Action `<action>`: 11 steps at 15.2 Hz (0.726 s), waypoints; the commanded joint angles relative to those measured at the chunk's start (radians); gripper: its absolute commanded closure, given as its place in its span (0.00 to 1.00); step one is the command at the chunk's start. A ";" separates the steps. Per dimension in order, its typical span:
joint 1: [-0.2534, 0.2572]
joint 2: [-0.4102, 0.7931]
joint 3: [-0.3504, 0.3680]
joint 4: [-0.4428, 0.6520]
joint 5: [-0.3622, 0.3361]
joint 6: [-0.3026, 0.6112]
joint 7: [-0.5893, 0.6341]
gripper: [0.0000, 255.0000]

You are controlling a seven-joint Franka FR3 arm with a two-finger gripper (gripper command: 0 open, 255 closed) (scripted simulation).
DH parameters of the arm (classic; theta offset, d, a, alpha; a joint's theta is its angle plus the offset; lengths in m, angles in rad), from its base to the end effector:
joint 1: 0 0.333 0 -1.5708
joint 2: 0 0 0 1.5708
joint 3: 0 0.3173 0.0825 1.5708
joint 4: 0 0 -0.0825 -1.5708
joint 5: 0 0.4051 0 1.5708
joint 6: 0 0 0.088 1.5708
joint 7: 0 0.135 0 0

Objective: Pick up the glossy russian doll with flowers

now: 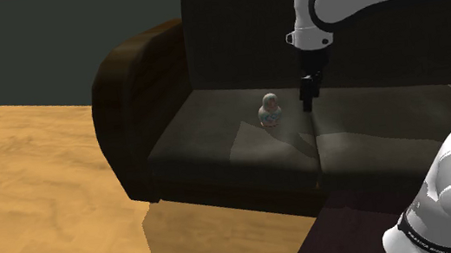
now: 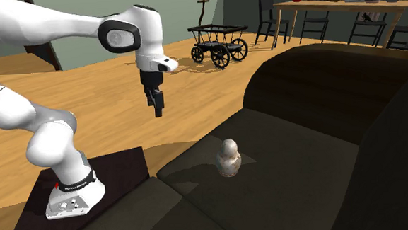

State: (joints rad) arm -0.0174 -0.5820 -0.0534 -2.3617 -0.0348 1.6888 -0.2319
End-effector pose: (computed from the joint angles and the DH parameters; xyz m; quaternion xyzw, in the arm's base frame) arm 0.3821 -0.0329 0.4973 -0.9950 -0.0882 0.0456 0.0042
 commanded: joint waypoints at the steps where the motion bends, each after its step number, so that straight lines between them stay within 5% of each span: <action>1: -0.007 0.065 -0.023 0.030 -0.006 0.041 -0.027 0.00; 11: -0.038 0.413 -0.136 0.259 0.020 0.185 -0.183 0.00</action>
State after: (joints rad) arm -0.0545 -0.2070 -0.1820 -2.1368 -0.0227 1.8680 -0.4015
